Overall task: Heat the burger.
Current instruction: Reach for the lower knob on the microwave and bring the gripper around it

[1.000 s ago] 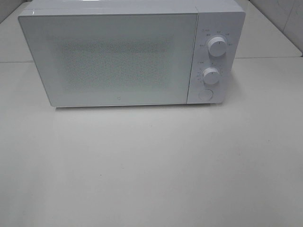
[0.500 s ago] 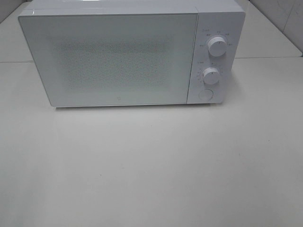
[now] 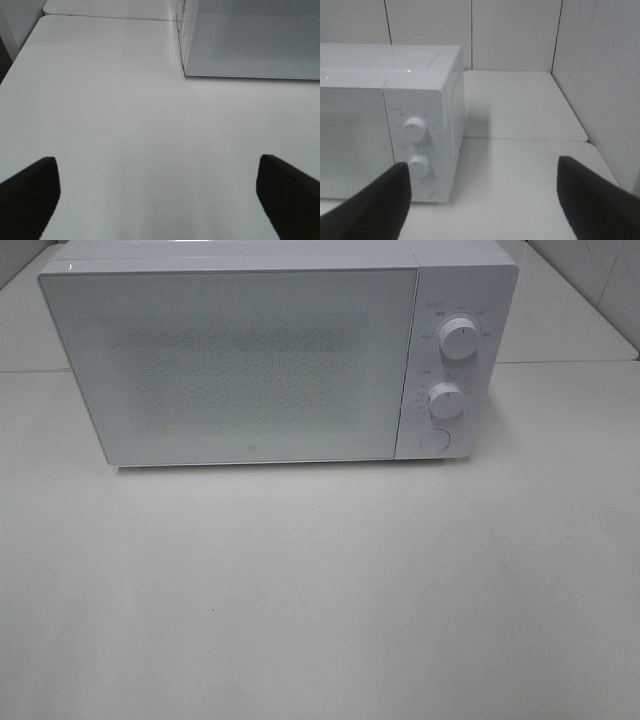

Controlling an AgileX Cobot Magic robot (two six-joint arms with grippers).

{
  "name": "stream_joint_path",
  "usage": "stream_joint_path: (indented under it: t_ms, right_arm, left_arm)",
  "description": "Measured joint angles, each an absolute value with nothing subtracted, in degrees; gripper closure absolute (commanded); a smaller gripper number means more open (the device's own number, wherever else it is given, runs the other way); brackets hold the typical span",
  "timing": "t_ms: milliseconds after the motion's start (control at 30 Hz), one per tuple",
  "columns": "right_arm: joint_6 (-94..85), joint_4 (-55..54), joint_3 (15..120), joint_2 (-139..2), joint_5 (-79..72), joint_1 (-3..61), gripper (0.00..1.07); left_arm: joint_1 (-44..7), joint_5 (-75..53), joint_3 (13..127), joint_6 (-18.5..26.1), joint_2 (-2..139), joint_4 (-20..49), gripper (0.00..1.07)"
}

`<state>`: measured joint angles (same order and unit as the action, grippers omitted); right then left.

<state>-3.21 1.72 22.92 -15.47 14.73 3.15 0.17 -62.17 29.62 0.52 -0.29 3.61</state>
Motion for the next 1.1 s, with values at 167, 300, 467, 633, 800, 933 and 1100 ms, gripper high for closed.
stream_joint_path:
  t_ms: [167,300,467,633,800,933,1100]
  right_arm:
    - [-3.2,1.7,17.9,-21.7,-2.0,3.2,0.31]
    - [-3.2,1.7,16.4,-26.3,-10.4,3.2,0.32]
    - [-3.3,2.1,14.0,-36.9,-21.6,3.2,0.31]
    - [-3.3,2.1,11.5,-49.8,-37.9,3.2,0.30]
    - [-3.3,2.1,10.8,-61.2,-51.5,3.2,0.30]
    - [-3.3,2.1,10.8,-70.8,-62.2,3.2,0.31]
    - [-3.3,2.0,10.9,-79.2,-68.2,3.4,0.31]
  left_arm:
    - [0.2,-62.2,29.6,0.5,-0.3,3.6,0.06]
    - [0.2,-62.2,29.6,0.5,-0.3,3.6,0.06]
    - [0.2,-62.2,29.6,0.5,-0.3,3.6,0.06]
    - [0.2,-62.2,29.6,0.5,-0.3,3.6,0.06]
    - [0.2,-62.2,29.6,0.5,-0.3,3.6,0.06]
    - [0.2,-62.2,29.6,0.5,-0.3,3.6,0.06]
    - [0.2,-62.2,29.6,0.5,-0.3,3.6,0.06]
